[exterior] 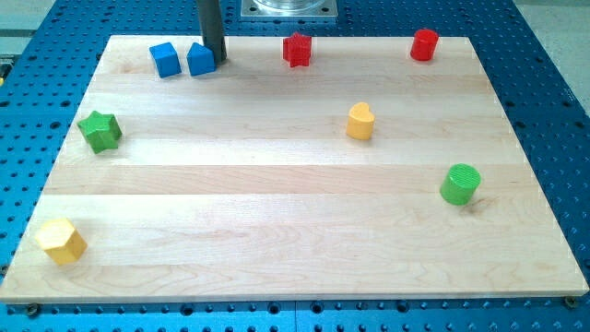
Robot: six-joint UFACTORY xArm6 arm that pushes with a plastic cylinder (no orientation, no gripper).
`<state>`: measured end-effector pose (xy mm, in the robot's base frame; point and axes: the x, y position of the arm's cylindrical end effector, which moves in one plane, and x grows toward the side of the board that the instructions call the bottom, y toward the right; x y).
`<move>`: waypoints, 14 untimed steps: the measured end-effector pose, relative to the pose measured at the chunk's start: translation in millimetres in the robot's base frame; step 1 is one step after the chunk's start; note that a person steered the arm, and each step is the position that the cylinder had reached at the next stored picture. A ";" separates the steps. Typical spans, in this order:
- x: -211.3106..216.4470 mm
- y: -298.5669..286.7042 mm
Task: Move the red star into the triangle
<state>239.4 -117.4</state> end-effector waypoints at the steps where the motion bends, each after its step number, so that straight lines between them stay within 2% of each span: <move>1: -10.9 67.2; 2: -29.3 72.2; 3: 37.6 82.6; 4: 49.8 153.3; 5: 20.8 195.3; 6: -9.8 194.6; 7: -18.3 141.2; 8: -18.4 54.5; 9: -18.3 30.9; 10: -4.5 89.0; 11: 25.9 77.6; 13: 1.6 -1.2; 14: 21.8 74.3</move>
<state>261.1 -43.1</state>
